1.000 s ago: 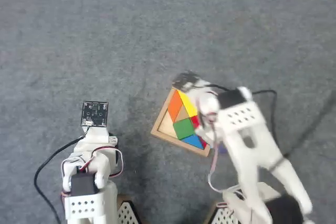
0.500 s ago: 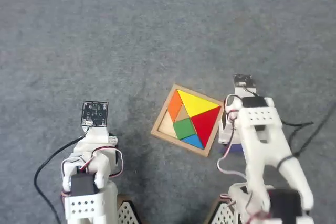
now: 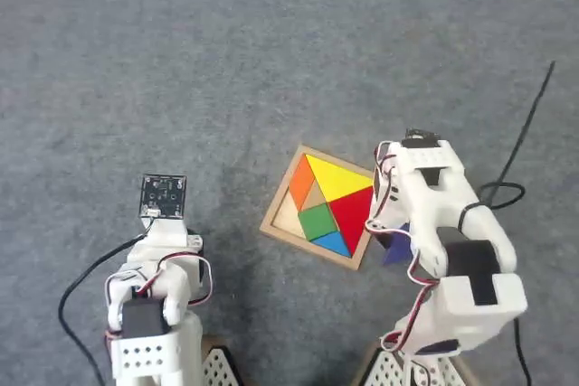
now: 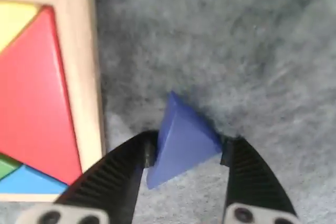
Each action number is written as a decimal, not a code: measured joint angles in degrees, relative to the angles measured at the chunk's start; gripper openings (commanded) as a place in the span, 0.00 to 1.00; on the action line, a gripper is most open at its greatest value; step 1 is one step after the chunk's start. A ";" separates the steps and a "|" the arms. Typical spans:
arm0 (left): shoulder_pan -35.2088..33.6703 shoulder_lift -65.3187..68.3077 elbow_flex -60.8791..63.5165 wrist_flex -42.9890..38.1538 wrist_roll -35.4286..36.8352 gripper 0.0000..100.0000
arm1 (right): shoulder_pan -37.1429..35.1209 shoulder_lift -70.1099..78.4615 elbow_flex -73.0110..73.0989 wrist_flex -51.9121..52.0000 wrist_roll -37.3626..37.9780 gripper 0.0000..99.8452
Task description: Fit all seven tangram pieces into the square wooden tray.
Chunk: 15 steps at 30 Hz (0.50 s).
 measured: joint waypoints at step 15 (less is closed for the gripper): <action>0.00 0.00 0.00 0.00 0.00 0.02 | 0.62 -1.76 0.35 0.00 1.49 0.10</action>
